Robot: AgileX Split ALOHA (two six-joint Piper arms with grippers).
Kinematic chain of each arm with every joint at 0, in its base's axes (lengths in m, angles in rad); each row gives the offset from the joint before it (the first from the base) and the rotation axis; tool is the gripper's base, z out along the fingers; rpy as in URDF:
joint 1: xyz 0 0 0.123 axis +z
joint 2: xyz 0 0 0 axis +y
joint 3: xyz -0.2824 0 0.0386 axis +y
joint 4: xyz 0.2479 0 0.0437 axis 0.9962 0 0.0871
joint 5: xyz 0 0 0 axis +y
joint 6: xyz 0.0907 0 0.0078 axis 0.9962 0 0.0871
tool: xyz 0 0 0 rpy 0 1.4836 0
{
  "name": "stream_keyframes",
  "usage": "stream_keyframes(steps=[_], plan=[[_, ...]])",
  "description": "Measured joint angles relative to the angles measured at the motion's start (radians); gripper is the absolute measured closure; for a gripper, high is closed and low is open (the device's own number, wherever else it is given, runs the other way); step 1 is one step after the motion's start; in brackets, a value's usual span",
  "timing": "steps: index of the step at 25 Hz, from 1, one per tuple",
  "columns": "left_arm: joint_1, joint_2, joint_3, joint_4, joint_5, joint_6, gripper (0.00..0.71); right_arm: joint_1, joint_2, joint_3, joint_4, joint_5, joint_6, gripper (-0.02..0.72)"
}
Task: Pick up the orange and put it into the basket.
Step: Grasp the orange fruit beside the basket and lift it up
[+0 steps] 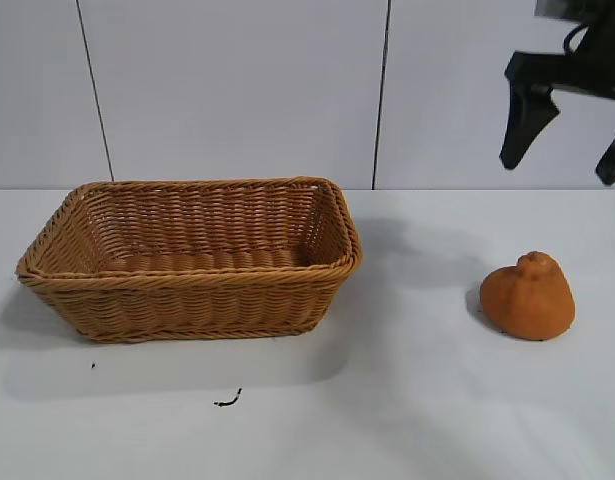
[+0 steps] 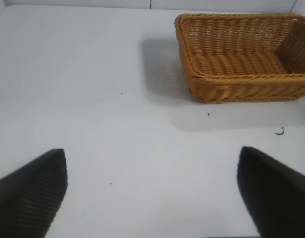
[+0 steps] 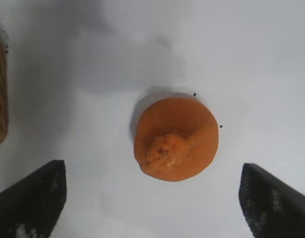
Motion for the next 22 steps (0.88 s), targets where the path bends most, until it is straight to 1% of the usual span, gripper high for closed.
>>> stream_keyframes(steps=[3,5,8,10,11,12,13,15,17,18,19,22], plan=[[0.0,0.0,0.0,0.0,0.0,0.0,0.044,0.0,0.047,0.0,0.0,-0.028,0.002,0.052],[0.0,0.0,0.0,0.0,0.0,0.0,0.044,0.0,0.075,-0.003,0.0,-0.05,0.018,0.052],[0.0,0.0,0.0,0.0,0.0,0.0,0.044,0.0,0.11,-0.003,0.0,-0.056,0.03,0.056],[0.0,0.0,0.0,0.0,0.0,0.0,0.044,0.0,0.124,-0.003,-0.003,-0.054,0.039,0.08],[0.0,0.0,0.0,0.0,0.0,0.0,0.044,0.0,0.127,-0.003,-0.006,-0.054,0.049,0.105],[0.0,0.0,0.0,0.0,0.0,0.0,0.044,0.0,0.127,-0.003,-0.007,-0.053,0.053,0.138],[0.0,0.0,0.0,0.0,0.001,0.0,0.044,0.0,0.127,-0.003,-0.007,-0.053,0.056,0.193],[0.0,0.0,0.0,0.0,0.0,0.0,0.044,0.0,0.127,-0.003,-0.007,-0.047,0.058,0.348],[0.0,0.0,0.0,0.0,0.0,0.0,0.044,0.0,0.127,-0.007,-0.007,-0.031,0.061,0.556],[0.0,0.0,0.0,0.0,0.0,0.0,0.044,0.0,0.124,-0.01,-0.007,-0.018,0.063,0.632],[0.0,0.0,0.0,0.0,0.0,0.0,0.044,0.0,0.117,-0.011,-0.006,-0.01,0.064,0.645],[0.0,0.0,0.0,0.0,0.0,0.0,0.044,0.0,0.103,-0.023,-0.009,0.013,0.064,0.645]])
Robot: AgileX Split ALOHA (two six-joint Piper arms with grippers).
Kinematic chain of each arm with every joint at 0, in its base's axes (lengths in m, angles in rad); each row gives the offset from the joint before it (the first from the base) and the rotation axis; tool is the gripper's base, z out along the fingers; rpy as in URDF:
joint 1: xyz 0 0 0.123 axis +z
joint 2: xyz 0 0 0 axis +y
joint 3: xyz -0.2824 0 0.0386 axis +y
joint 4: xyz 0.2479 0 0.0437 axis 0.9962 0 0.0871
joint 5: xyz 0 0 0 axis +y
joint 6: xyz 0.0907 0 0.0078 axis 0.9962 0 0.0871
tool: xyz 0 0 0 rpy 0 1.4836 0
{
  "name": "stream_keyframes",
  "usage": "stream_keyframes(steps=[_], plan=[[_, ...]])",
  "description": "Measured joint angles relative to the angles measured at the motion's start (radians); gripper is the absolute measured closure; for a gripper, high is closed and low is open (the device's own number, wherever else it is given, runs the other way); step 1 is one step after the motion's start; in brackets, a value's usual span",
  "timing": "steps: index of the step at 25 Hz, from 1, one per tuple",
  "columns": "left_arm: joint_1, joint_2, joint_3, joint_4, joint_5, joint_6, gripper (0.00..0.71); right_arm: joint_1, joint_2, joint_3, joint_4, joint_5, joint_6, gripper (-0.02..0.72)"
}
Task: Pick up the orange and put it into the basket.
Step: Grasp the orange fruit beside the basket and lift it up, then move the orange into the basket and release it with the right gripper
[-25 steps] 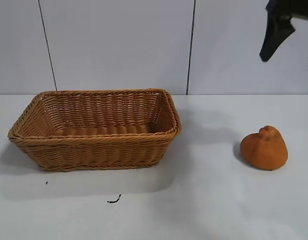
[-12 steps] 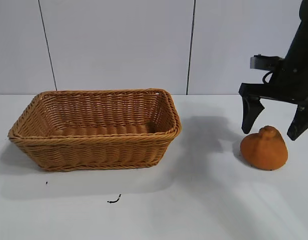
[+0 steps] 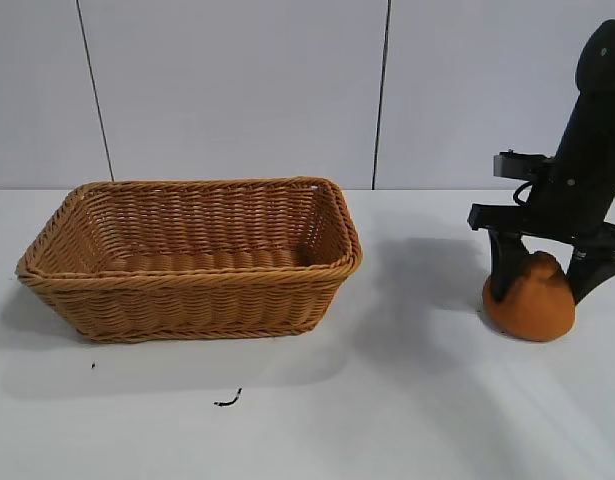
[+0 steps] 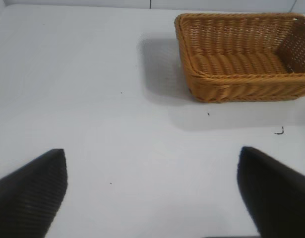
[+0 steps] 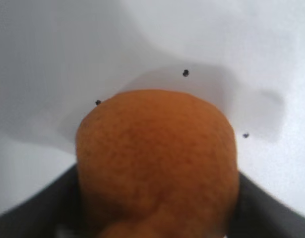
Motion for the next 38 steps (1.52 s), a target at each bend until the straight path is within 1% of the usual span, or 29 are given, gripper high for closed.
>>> stream_keyframes(steps=[5,13,16,19,20,22,28,34,38], plan=[[0.0,0.0,0.0,0.0,0.0,0.0,0.044,0.0,-0.061,-0.1,-0.021,0.067,-0.004,0.645],[0.0,0.0,0.0,0.0,0.0,0.0,0.044,0.006,-0.127,-0.424,-0.032,0.206,-0.004,0.645],[0.0,0.0,0.0,0.0,0.0,0.0,0.044,0.043,-0.127,-0.501,-0.068,0.223,0.003,0.645],[0.0,0.0,0.0,0.0,0.0,0.0,0.044,0.102,-0.127,-0.545,-0.085,0.231,0.021,0.645],[0.0,0.0,0.0,0.0,0.0,0.0,0.044,0.123,-0.127,-0.552,-0.088,0.228,0.034,0.645],[0.0,0.0,0.0,0.0,0.0,0.0,0.044,0.176,-0.127,-0.556,-0.093,0.221,0.041,0.645],[0.0,0.0,0.0,0.0,0.0,0.0,0.044,0.345,-0.127,-0.556,-0.095,0.156,0.046,0.645],[0.0,0.0,0.0,0.0,0.0,0.0,0.044,0.512,-0.118,-0.558,-0.095,0.052,0.06,0.645],[0.0,0.0,0.0,0.0,0.0,0.0,0.044,0.587,-0.063,-0.56,-0.094,-0.013,0.061,0.645]])
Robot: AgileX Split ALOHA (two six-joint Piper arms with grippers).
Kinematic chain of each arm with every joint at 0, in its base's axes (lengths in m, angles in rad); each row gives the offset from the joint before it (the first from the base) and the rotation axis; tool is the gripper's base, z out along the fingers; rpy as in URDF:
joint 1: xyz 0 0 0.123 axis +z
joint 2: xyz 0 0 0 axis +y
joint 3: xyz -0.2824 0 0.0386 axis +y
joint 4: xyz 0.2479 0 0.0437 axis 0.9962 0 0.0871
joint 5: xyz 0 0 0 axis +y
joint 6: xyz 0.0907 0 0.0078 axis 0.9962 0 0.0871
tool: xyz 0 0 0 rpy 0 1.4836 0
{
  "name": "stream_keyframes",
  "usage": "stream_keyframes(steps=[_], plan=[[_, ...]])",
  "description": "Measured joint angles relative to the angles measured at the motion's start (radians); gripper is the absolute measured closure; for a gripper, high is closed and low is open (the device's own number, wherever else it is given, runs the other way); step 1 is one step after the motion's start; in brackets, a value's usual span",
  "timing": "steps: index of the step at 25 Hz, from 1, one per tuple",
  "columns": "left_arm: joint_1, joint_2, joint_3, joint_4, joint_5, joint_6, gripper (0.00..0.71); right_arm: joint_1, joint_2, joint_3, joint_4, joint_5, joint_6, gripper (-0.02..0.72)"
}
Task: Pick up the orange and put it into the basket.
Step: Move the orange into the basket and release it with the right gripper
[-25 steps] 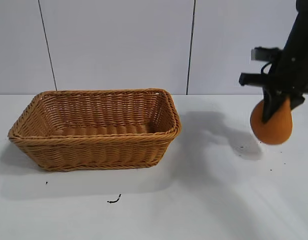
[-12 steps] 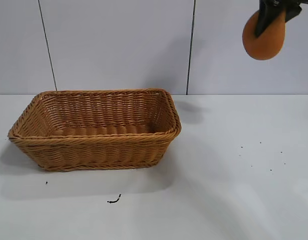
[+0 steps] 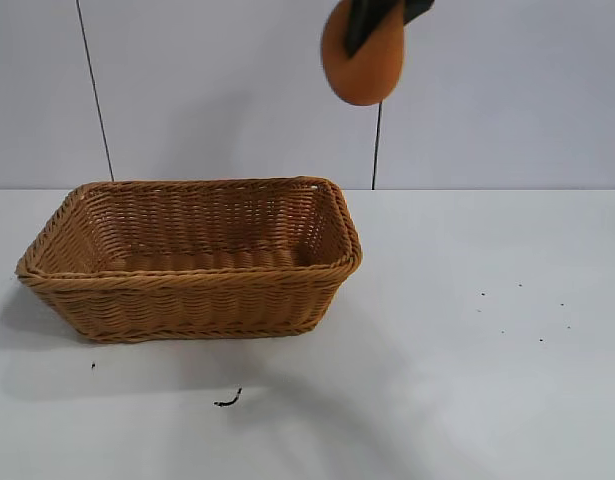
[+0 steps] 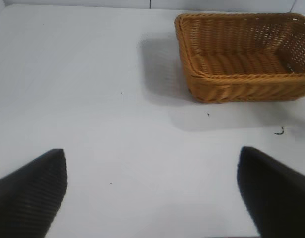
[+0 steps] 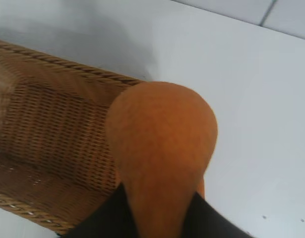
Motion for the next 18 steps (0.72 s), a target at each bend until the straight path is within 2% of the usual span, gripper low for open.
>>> stream_keyframes(steps=[7,15,16,18], plan=[[0.0,0.0,0.0,0.0,0.0,0.0,0.044,0.046,0.158,0.0,0.002,-0.121,0.028,0.645],[0.0,0.0,0.0,0.0,0.0,0.0,0.044,0.046,0.293,0.001,0.013,-0.128,0.05,0.643],[0.0,0.0,0.0,0.0,0.0,0.0,0.044,0.046,0.296,0.001,0.016,-0.124,0.051,0.626],[0.0,0.0,0.0,0.0,0.0,0.0,0.044,0.046,0.296,0.001,0.021,-0.119,0.051,0.504]])
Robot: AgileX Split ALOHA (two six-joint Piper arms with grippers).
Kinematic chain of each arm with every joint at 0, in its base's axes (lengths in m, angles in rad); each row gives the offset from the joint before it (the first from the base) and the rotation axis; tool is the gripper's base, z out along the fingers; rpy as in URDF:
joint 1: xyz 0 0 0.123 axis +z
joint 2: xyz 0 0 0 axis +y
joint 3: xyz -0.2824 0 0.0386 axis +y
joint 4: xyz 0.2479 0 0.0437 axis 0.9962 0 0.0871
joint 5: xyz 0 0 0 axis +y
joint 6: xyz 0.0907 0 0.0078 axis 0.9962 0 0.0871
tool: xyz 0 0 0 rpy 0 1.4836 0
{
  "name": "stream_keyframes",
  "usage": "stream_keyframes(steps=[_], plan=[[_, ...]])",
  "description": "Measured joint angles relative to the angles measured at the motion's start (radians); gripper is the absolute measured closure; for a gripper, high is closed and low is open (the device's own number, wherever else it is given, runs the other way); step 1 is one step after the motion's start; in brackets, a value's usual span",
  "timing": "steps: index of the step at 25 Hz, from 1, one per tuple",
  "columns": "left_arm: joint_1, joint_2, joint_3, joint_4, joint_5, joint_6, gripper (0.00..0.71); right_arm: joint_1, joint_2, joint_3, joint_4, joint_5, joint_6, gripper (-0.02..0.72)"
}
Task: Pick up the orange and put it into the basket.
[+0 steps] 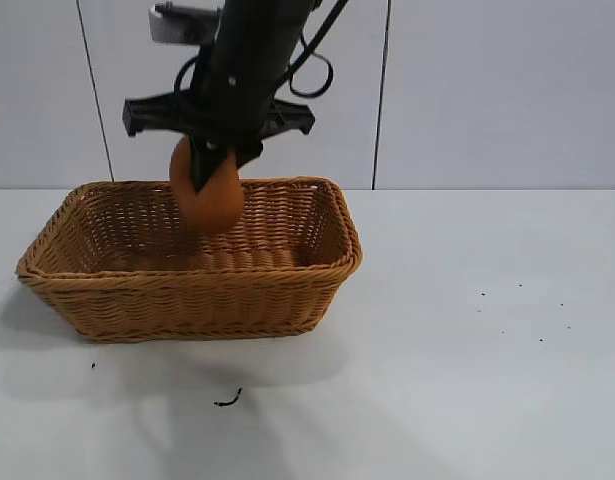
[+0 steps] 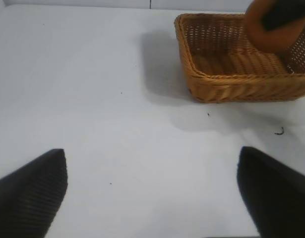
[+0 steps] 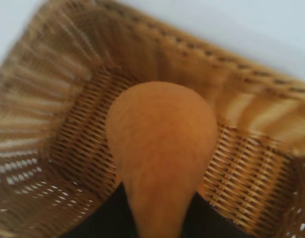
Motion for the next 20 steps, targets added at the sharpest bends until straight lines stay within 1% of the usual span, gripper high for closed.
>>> stream_keyframes(steps=[2,3,4,6,8,11,14,17,20], plan=[[0.0,0.0,0.0,0.0,0.0,0.0,0.044,0.0,-0.003,0.0,0.001,0.005,-0.011,0.309],[0.0,0.0,0.0,0.0,0.0,0.0,0.044,0.0,-0.006,0.0,0.001,0.014,-0.016,0.196],[0.0,0.0,0.0,0.0,-0.001,0.0,0.044,0.0,-0.012,-0.001,0.001,0.023,-0.017,0.12],[0.0,0.0,0.0,0.0,-0.001,0.0,0.044,0.0,-0.025,-0.017,0.001,0.061,-0.018,0.052],[0.0,0.0,0.0,0.0,-0.001,0.0,0.044,0.0,-0.034,-0.06,-0.004,0.115,-0.017,0.024],[0.0,0.0,0.0,0.0,0.0,0.0,0.044,-0.005,-0.041,-0.168,-0.017,0.225,-0.015,0.015],[0.0,0.0,0.0,0.0,0.0,0.0,0.044,-0.024,-0.046,-0.27,-0.056,0.324,0.0,0.009],[0.0,0.0,0.0,0.0,0.0,0.0,0.044,-0.076,-0.048,-0.331,-0.107,0.345,0.015,0.01],[0.0,0.0,0.0,0.0,0.0,0.0,0.044,-0.157,-0.049,-0.339,-0.122,0.352,0.027,0.01]])
